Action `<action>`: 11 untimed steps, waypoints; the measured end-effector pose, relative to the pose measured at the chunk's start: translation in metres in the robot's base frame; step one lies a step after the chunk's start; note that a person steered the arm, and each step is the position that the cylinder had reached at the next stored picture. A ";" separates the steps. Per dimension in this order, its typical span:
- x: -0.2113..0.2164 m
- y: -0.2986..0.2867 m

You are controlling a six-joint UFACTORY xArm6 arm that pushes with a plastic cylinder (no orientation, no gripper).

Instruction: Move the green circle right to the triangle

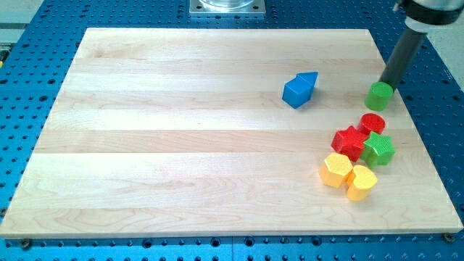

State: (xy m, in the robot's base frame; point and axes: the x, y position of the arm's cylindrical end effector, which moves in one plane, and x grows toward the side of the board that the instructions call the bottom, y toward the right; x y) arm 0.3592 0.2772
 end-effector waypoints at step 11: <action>0.042 0.019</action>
